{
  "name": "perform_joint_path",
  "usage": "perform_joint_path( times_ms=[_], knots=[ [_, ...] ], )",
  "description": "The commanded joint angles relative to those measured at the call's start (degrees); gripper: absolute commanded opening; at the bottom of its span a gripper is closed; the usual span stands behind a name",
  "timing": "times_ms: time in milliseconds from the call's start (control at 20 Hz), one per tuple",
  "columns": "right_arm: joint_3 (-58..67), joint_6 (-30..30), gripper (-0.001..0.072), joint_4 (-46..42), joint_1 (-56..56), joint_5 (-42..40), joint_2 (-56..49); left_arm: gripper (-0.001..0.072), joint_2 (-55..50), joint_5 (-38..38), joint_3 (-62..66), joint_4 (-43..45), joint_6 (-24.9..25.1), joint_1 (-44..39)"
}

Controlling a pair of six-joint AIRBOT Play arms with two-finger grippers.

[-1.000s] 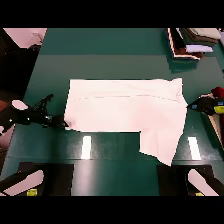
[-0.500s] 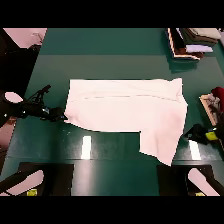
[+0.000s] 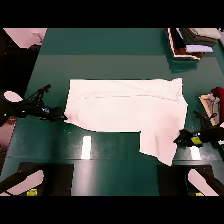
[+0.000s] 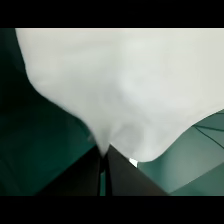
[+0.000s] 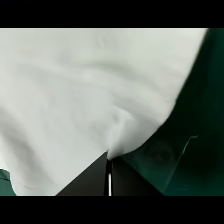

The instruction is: Fold the shirts.

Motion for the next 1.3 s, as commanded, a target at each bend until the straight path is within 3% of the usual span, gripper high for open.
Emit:
perform_joint_path(
  times_ms=[0, 200, 350, 500, 700, 900, 1250],
  knots=[
    [3.2, 0.1, 0.0015, -4.3, 1.9, 6.2, 1.1, 0.0027, 2.1, -5.7, 0.2, 7.9, -1.7, 0.0],
    [5.9, 4.0, 0.0015, -12.4, 1.8, 14.9, 12.8, 0.0027, 14.0, -12.1, -4.3, 17.8, -4.7, 0.0],
    [5.9, 5.6, 0.0014, -10.4, 1.8, 16.0, 21.9, 0.0028, 20.2, -20.8, -7.5, 14.6, -6.4, 0.0],
    [8.9, 5.9, 0.0014, -6.9, 1.8, 14.8, 24.1, 0.0028, 20.8, -17.7, -4.6, 8.8, -7.7, -0.1],
    [18.9, 4.6, 0.0014, -2.9, 2.8, 8.7, 13.9, 0.0028, 18.6, -5.1, 1.5, 7.7, -7.6, -0.1],
    [28.5, 4.2, 0.0014, -3.0, 9.4, 1.3, -1.7, 0.0029, 9.2, 2.6, 5.1, 7.0, -7.5, -0.1],
    [44.9, 5.0, 0.0015, -3.0, 15.2, -1.9, -22.5, 0.0029, -11.1, 7.2, 13.7, -1.9, -2.7, -0.1]
  ],
)
